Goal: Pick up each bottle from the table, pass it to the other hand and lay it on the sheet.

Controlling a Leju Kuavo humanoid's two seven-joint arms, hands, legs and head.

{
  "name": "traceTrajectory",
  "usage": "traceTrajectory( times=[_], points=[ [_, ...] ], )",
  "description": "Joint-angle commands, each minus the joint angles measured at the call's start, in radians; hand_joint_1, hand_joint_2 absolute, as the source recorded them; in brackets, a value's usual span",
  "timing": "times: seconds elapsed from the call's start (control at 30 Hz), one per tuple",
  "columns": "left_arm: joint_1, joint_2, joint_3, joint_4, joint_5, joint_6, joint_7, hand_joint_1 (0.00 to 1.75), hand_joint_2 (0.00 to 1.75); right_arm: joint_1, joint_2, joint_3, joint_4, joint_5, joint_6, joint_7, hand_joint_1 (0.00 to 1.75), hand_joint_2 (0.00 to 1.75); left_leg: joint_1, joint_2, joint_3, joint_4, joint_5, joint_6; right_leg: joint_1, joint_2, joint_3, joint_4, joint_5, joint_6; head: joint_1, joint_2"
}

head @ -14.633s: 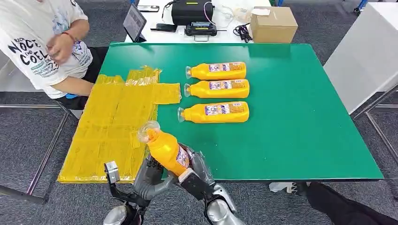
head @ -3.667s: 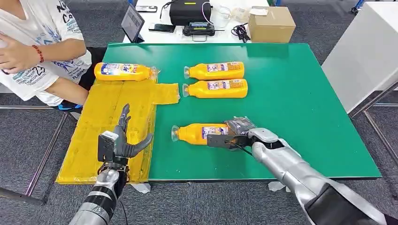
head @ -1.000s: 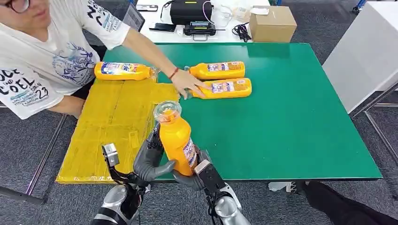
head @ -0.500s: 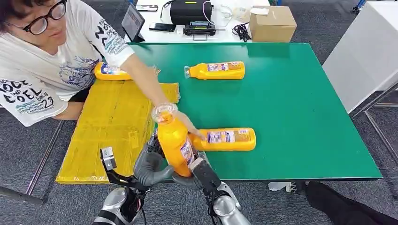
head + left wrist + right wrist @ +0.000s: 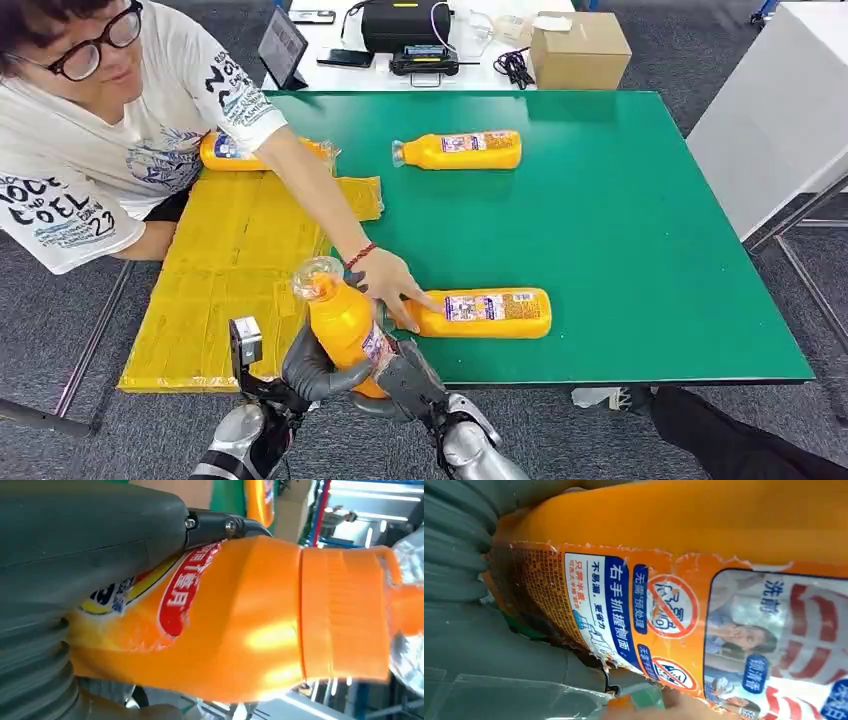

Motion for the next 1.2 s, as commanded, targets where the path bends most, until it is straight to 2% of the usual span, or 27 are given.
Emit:
traceTrajectory(
  times=[0.03, 0.43, 0.47, 0.5, 0.53, 0.57, 1.2],
  points=[
    [-0.089, 0.004, -0.017, 0.175, 0.085, -0.103, 0.05, 0.0, 1.75, -0.082, -0.013, 0.141, 0.129, 0.052, 0.016, 0.0, 1.75, 1.75, 0.0, 0.001, 0.005, -0.001, -0.001, -0.001, 0.0, 0.0, 0.005, -0.001, -0.001, -0.002, 0.0, 0.0],
    [-0.141, 0.005, -0.012, 0.256, 0.142, -0.177, 0.023, 0.0, 1.75, -0.124, -0.018, 0.215, 0.2, 0.084, 0.036, -0.004, 1.75, 1.75, 0.0, -0.001, 0.005, 0.0, -0.001, -0.001, 0.001, -0.001, 0.005, -0.001, -0.001, -0.001, 0.0, 0.0],
    [-0.138, 0.004, -0.007, 0.25, 0.153, -0.19, 0.017, 0.1, 1.75, -0.127, -0.015, 0.218, 0.213, 0.084, 0.032, -0.004, 1.75, 1.75, 0.0, -0.001, 0.004, -0.001, 0.0, -0.001, 0.0, -0.001, 0.004, -0.001, -0.001, -0.001, 0.0, 0.0],
    [-0.138, 0.004, -0.007, 0.25, 0.153, -0.19, 0.017, 0.1, 1.75, -0.127, -0.015, 0.218, 0.213, 0.084, 0.032, -0.004, 1.75, 1.75, 0.001, 0.0, 0.006, 0.0, -0.002, -0.001, 0.001, -0.001, 0.006, 0.0, -0.002, -0.002, 0.0, 0.0],
    [-0.134, 0.003, -0.005, 0.242, 0.155, -0.19, 0.013, 1.54, 1.75, -0.127, -0.014, 0.218, 0.215, 0.085, 0.031, -0.004, 1.75, 1.75, 0.0, -0.001, 0.005, -0.001, -0.001, -0.001, 0.001, -0.002, 0.005, 0.0, -0.002, -0.002, 0.0, 0.0],
    [-0.128, 0.001, 0.0, 0.228, 0.169, -0.206, 0.007, 1.75, 1.75, -0.128, -0.014, 0.22, 0.218, 0.085, 0.027, -0.004, 1.75, 1.75, 0.001, -0.001, 0.003, 0.0, 0.0, -0.001, 0.001, -0.001, 0.003, -0.001, -0.001, -0.001, 0.0, 0.0],
    [-0.109, -0.003, 0.032, 0.161, 0.201, -0.2, 0.003, 1.75, 1.75, -0.12, -0.018, 0.203, 0.211, 0.077, 0.007, 0.011, 1.75, 1.75, 0.001, -0.001, 0.006, 0.0, -0.002, -0.001, 0.001, -0.003, 0.006, 0.0, -0.002, -0.002, 0.0, 0.0]
  ],
)
